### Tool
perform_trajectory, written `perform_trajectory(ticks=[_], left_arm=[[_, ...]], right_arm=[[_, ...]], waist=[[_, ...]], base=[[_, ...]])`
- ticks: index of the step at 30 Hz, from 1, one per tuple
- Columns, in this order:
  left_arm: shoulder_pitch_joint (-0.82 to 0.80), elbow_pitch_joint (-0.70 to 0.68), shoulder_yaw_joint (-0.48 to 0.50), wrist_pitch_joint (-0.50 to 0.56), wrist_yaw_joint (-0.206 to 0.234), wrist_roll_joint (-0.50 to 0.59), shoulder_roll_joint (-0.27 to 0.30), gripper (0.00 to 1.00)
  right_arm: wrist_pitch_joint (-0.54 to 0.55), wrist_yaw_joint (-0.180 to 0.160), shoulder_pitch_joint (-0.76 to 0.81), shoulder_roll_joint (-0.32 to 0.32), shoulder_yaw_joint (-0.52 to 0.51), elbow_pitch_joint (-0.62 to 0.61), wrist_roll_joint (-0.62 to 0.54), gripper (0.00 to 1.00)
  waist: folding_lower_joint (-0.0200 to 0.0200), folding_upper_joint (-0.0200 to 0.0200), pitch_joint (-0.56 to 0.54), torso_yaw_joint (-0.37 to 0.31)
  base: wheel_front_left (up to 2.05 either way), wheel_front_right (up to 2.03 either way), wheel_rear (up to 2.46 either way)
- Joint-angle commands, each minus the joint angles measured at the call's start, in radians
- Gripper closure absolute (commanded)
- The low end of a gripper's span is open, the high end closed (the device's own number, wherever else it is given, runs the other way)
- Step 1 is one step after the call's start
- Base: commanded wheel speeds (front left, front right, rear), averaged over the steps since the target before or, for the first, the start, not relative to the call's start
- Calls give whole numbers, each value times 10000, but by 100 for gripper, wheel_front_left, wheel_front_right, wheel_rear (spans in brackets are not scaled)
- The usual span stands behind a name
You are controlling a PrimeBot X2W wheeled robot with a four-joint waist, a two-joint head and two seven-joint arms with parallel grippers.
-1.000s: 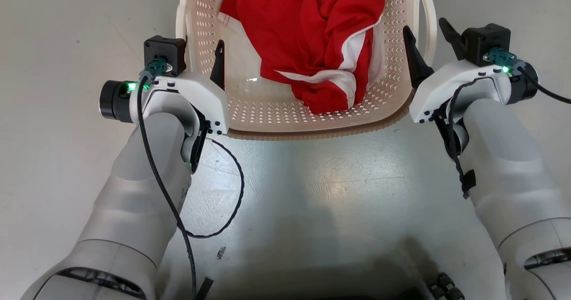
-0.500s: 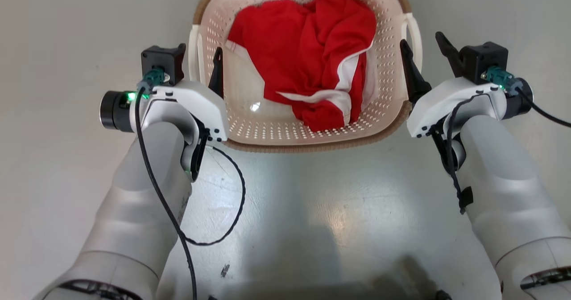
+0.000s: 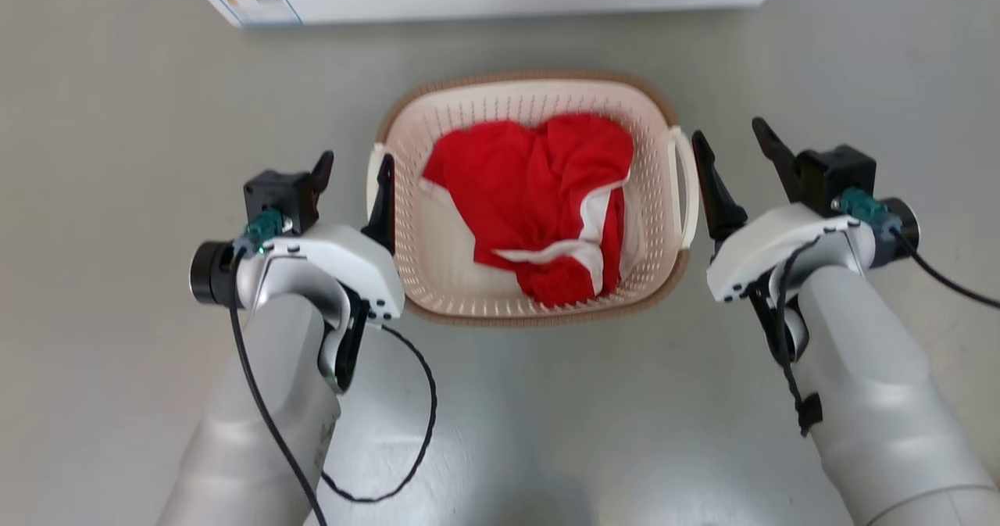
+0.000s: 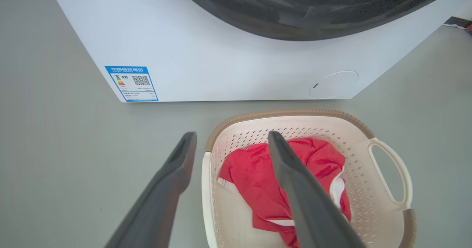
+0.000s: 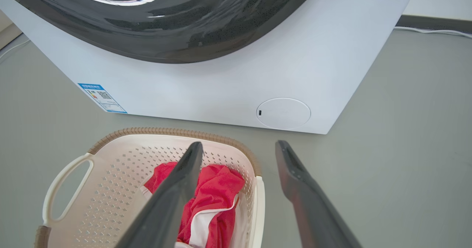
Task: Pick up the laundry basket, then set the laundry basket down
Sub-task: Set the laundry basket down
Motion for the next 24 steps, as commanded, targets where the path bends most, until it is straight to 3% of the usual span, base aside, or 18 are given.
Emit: perform_trajectory(ticks=[1, 11, 24], left_arm=[[469, -420, 288, -51, -67, -56, 191, 0], [2972, -2082, 1433, -51, -194, 145, 190, 0], [4632, -3149, 2410, -51, -330, 284, 189, 0]], right_arm=[[-111, 46, 501, 147, 99, -362, -148, 0], [-111, 46, 2811, 147, -363, -2021, -518, 0], [-111, 46, 4520, 147, -593, -3367, -559, 0]], waist=[[-1, 0, -841, 126], [-1, 0, -3634, 352], [-1, 0, -4915, 606]], base=[[0, 0, 0], [0, 0, 0], [0, 0, 0]])
